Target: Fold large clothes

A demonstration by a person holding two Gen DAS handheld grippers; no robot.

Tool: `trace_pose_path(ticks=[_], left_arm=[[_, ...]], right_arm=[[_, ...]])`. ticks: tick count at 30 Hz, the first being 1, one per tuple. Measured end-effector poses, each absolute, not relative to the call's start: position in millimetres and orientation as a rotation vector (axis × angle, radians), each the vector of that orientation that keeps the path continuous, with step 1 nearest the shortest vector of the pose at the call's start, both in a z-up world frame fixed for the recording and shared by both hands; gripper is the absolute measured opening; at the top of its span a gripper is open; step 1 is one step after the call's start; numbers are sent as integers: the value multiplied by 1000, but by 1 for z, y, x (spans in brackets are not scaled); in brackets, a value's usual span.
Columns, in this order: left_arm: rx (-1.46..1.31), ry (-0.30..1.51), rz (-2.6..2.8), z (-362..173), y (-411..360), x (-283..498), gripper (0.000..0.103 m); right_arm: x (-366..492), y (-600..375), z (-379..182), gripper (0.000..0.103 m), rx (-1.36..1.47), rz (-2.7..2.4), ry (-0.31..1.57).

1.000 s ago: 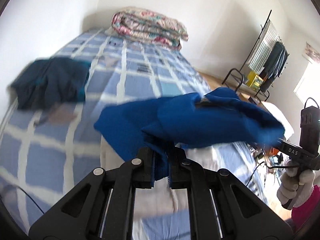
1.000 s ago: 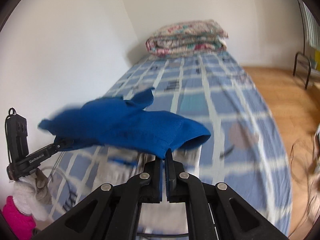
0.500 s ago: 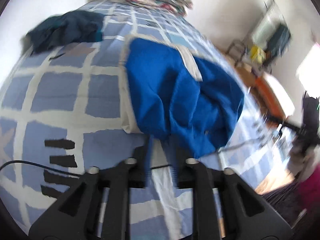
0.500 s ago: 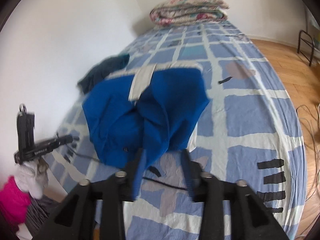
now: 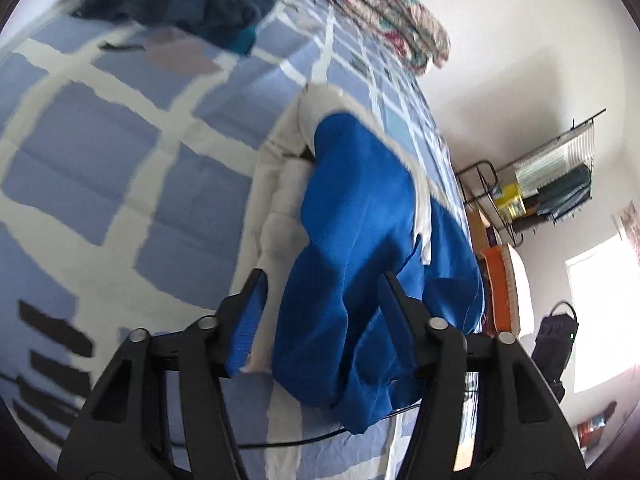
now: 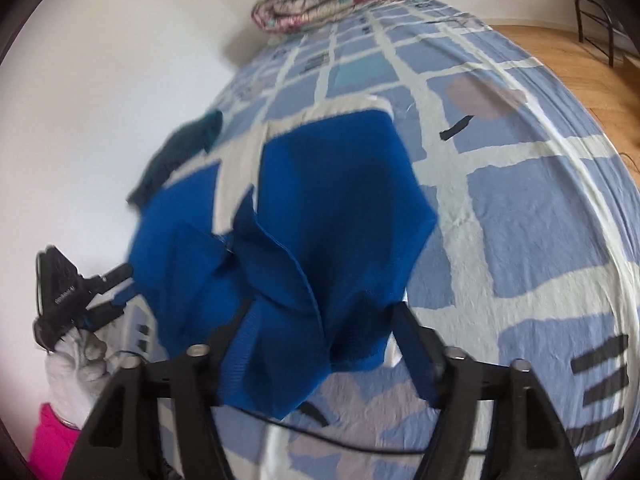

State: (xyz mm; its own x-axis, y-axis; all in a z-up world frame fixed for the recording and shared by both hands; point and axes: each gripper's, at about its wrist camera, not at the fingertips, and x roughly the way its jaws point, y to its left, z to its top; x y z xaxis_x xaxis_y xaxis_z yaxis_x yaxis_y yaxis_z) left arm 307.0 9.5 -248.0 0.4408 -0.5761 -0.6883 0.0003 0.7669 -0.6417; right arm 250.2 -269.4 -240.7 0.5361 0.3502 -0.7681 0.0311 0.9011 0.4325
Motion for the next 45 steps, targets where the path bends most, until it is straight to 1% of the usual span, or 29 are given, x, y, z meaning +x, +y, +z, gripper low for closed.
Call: trace_pose_path(ticks=[1,2,3,4,8,9,11,12,15,17,18,20,21,22,23,27,29,32,33,37,39,40,41,43,45], left_arm=[[-618,1084,-399,-254,6,309,4],[-627,1102,-417,-258,5,311,1],[-667,1101,-434,-260,6,311,1],[-706,1100,-451,-259,7,308,1],[-1041,1063,-603,-252,31,291,0],[-1059,1051,-611,-252,38,286,0],[-1034,1085,-563,-262,46,283,0],[-1020,1131,-503,-277,53,282,0],[-958,1157,-424,-295,63,280,0],[-938,1155,-420,-292,63,278,0],[-885,1155,-415,-285,60,278,0],[-777,1145,-392,-267,55,278,1],[-755,1128,-394,-256,54,278,1],[-740,1112,-389,-247,51,277,1],[-724,1094,-385,-239,49,275,1],[-632,1002,-408,-189,38,266,1],[-597,942,-433,-158,38,254,1],[-509,850,-451,-103,43,232,1],[-477,821,-444,-83,46,223,1],[-405,709,-440,-11,65,195,2],[-372,657,-437,28,75,178,7],[-354,638,-431,45,79,170,13],[-332,615,-421,63,83,163,18],[-303,578,-417,91,89,152,37],[-287,554,-415,116,95,145,46]], right_arm=[[254,-268,-243,33,426,196,1004],[255,-269,-244,23,437,202,1005],[255,-271,-244,7,460,207,1000],[254,-275,-241,3,509,225,987],[233,-299,-218,0,824,372,869],[225,-305,-212,0,878,413,830],[214,-314,-214,0,923,446,794],[211,-318,-222,0,938,432,805],[209,-321,-266,0,948,343,938],[208,-319,-276,0,893,306,967],[207,-317,-274,4,862,307,972],[206,-313,-263,7,799,329,974],[205,-310,-255,18,758,328,981],[203,-306,-245,32,713,322,980],[200,-301,-232,34,671,321,962],[184,-286,-180,34,512,323,875],[168,-285,-155,34,484,332,826],[137,-290,-110,36,449,355,740],[121,-292,-92,38,408,343,711],[74,-303,-32,39,274,288,613],[53,-314,-2,39,241,268,568],[41,-324,17,39,234,253,538],[35,-329,29,39,229,237,518],[17,-344,61,39,211,194,460],[5,-357,87,40,201,153,407]])
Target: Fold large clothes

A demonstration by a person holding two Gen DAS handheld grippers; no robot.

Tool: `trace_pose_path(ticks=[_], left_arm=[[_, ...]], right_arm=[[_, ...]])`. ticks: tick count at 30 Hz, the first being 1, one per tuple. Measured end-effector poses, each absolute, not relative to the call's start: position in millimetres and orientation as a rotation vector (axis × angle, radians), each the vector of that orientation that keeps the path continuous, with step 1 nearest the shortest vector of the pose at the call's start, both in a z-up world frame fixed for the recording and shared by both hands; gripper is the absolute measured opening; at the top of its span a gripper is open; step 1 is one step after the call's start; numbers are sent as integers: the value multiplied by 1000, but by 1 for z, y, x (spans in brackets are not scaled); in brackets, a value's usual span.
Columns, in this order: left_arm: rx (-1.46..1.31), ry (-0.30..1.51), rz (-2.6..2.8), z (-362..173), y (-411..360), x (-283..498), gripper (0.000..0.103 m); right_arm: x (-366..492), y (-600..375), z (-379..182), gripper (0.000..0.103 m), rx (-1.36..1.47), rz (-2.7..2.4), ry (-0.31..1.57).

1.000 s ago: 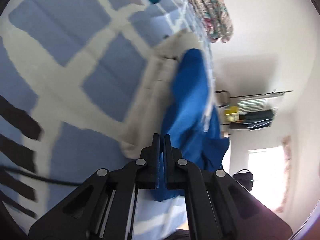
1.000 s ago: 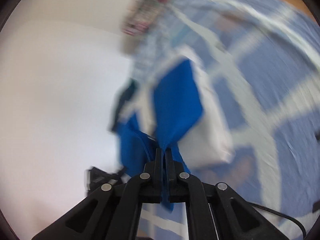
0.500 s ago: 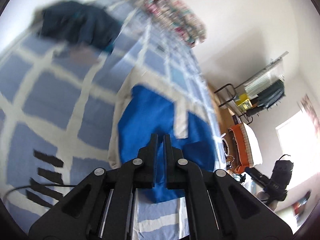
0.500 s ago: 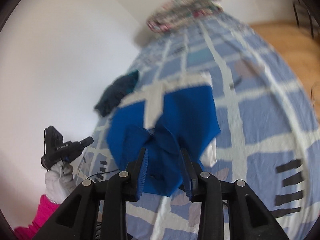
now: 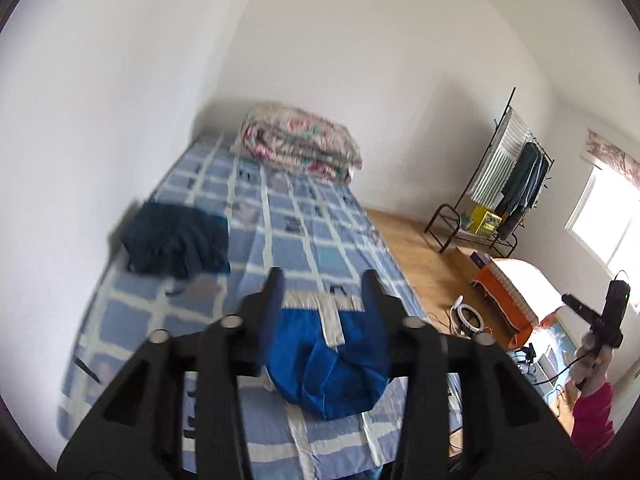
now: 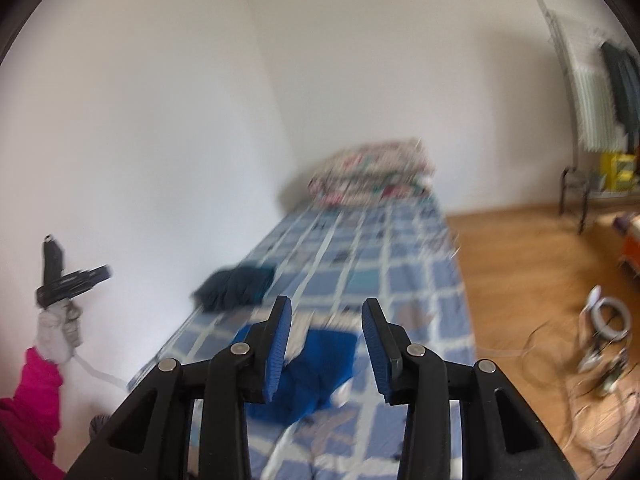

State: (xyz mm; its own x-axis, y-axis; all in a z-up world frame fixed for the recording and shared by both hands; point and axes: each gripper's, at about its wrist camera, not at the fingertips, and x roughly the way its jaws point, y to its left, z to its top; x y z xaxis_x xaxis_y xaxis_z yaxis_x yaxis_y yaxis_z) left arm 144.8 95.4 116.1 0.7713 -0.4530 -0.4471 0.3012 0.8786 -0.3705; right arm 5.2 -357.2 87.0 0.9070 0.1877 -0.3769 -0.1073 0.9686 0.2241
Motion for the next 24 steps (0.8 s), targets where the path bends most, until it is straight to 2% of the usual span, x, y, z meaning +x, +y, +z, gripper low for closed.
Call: trace_pose_path(ticks=[2,3,4,9,15,18,24], left_arm=[[-254,533,-389,132,97,143,54],[-243,536,-382,133,96,145,61],[-241,544,-387,129,94,148,64],[-337,686,-445,59,77,187,64],[-579,1022,-464,-89,46,279,64],[-616,1103,-408,-145,37,310,64],[-599,1191,-327,-217,23,348,64]], right_arm=[[-2,-368,107,47,201,138,362],[-3,-370,111,59,194,133,350],[-2,-371,112,65,182,125,344],[43,-365,66,65,247,174,449],[138,-334,-33,60,298,212,673],[180,-320,-83,60,298,210,751],[253,-311,-180,62,340,171,957]])
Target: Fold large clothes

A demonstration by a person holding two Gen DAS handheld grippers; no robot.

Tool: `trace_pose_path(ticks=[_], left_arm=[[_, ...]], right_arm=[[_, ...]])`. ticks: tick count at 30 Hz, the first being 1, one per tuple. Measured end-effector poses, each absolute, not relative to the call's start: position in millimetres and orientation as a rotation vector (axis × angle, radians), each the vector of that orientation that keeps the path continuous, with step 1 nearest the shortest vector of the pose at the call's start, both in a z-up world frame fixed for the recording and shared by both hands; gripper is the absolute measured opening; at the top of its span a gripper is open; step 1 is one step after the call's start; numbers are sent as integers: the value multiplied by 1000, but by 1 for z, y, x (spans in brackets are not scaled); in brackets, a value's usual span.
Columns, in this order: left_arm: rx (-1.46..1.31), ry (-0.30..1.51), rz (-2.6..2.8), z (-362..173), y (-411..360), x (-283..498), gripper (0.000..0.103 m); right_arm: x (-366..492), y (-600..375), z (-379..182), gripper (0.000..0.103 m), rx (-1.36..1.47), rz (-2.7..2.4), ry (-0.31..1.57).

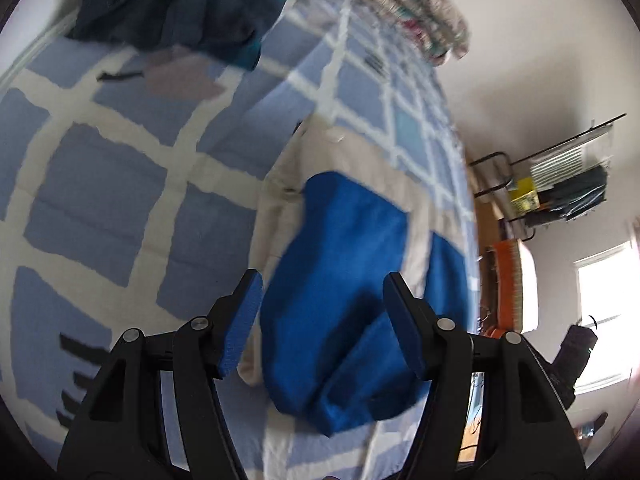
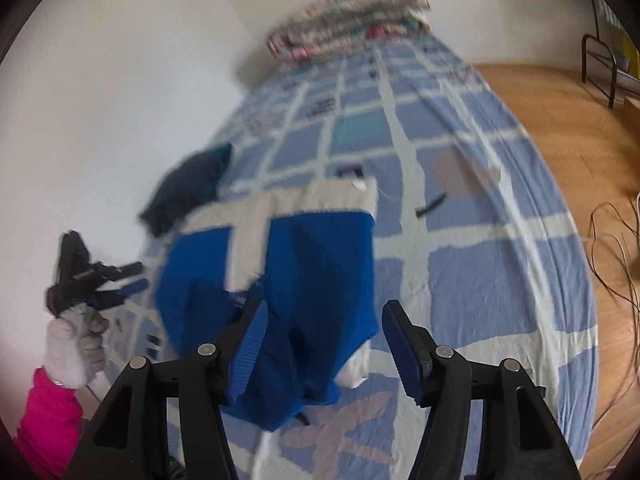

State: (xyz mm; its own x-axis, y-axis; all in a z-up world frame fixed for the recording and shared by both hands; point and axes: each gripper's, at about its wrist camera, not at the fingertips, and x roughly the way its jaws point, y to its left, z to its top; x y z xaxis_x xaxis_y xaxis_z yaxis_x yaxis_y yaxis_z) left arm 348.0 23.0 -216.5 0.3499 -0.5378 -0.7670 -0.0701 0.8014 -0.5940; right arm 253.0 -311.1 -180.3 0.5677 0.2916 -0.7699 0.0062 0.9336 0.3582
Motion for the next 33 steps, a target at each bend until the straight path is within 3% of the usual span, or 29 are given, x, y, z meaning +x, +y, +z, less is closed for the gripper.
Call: trace_pose_path(ticks=[3,4,5,7,10,14,18,20,22,24,28,33], left_arm=[[-560,1214,-359,-237,14,353,63],[-549,1221,-366,-242,12,353,45],[-555,1240,-383,-249,11,355,17],[-650,1287,-431,-266,15,357,7],[-801,1289,-499,-268,31,357,4],[-756,1340,-479,-286,35,357,4],[-736,1376,-457,-307,30,360,8],[-639,1355,-458,-294,25,360,9],[-530,1348,-420,-276,25,357,23],[-444,1305,-366,-255,27,352,32],[-357,1132,-312,-198,26,344,32],[-364,979,-339,-168,-4,366,32]], right_arm=[[270,-309,-215,63,320,168,1053],[277,-310,-230,63,322,175,1086],[281,-310,-237,61,334,181,1104],[290,-317,-256,21,436,227,1155],[288,-330,-257,5,664,344,1139],[277,-330,-247,4,673,435,1097],[284,-329,-289,4,553,299,1238],[284,-321,-281,9,448,290,1226],[279,-312,-259,32,309,270,1203],[270,-309,-229,35,230,260,1121],[264,-306,-185,44,162,236,951],[308,-279,-175,43,156,256,824]])
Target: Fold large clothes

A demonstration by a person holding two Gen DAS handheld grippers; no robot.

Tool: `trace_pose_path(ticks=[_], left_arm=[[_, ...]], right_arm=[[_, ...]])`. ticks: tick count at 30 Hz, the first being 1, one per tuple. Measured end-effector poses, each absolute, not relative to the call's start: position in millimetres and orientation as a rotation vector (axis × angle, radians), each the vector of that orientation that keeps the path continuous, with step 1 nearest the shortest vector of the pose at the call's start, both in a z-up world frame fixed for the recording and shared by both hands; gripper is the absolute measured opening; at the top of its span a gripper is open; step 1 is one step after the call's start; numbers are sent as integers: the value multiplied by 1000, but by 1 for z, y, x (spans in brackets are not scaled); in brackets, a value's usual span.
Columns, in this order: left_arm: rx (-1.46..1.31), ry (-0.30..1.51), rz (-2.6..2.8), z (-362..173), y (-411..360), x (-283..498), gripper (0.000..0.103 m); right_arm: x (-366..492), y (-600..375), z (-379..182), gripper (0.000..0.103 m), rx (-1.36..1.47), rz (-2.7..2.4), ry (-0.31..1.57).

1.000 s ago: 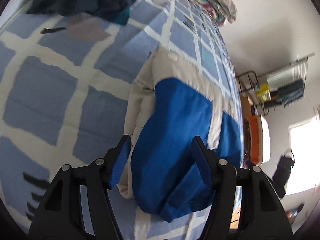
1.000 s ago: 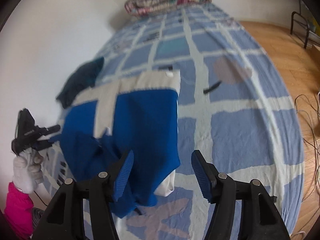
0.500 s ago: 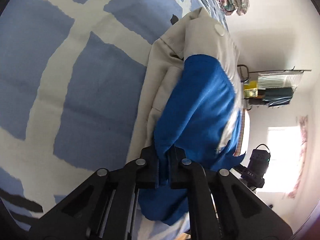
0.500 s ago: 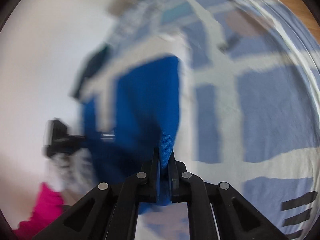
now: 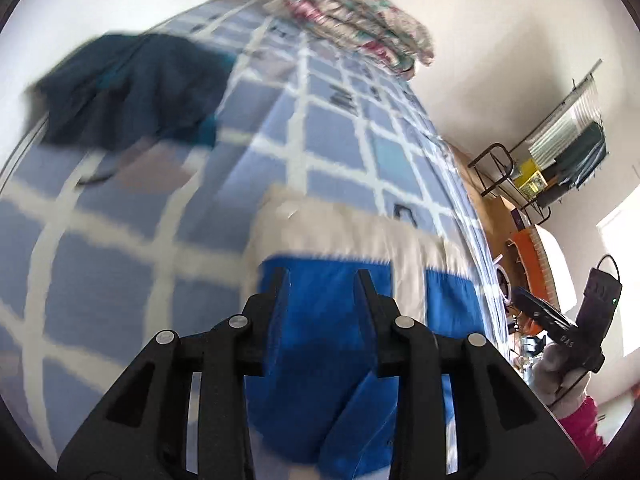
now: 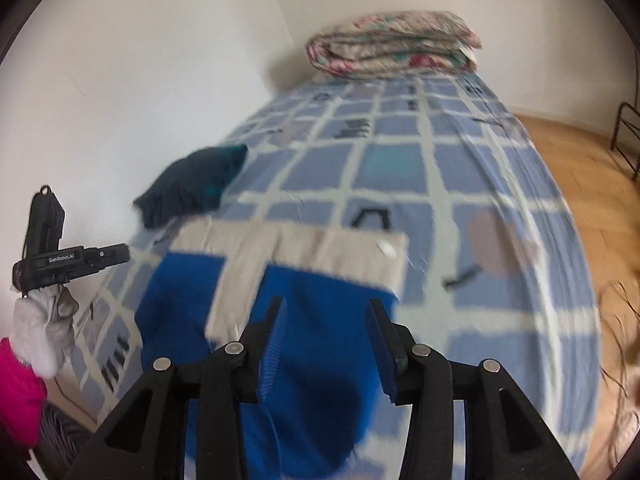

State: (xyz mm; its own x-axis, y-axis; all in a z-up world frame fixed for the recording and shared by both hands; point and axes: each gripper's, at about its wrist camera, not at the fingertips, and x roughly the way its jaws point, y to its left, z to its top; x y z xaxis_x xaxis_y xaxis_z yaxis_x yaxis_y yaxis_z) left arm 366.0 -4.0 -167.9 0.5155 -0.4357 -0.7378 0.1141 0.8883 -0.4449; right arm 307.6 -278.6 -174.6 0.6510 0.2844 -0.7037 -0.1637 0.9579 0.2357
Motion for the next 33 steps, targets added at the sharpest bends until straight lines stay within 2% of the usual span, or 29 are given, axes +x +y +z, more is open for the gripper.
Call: trace_pose_path(ticks=[6,11,12,16,20,26,29,33], left_arm=[[-242,1012,-284,-205,-51,421,32],[-251,1113,-260,-277,-39,452,31],[-259,1086,-273,-280,-37,449,29],[-205,1057,-291,-279,-40,446,26],[-270,1095,-279,-262,-26,441,26],[-317,1035,-349,-211,-5,392,26],[-360,1098,-398,-221,-5,364,26],[-344,1215,-367,-258,-9,345,26]], right_arm=[[367,-251,-211,36,125,256,882],[390,-253,-243,36,77,238,954],[392,-256,-251,35,82,244,969],[395,-248,-281,32,-16,207,1000],[393,-251,-263,32,0,200,1029],[338,-261,-231,31,109,328,1033],[309,-260,-239,30,173,406,1087],[291,-258,-264,26,79,383,1158]])
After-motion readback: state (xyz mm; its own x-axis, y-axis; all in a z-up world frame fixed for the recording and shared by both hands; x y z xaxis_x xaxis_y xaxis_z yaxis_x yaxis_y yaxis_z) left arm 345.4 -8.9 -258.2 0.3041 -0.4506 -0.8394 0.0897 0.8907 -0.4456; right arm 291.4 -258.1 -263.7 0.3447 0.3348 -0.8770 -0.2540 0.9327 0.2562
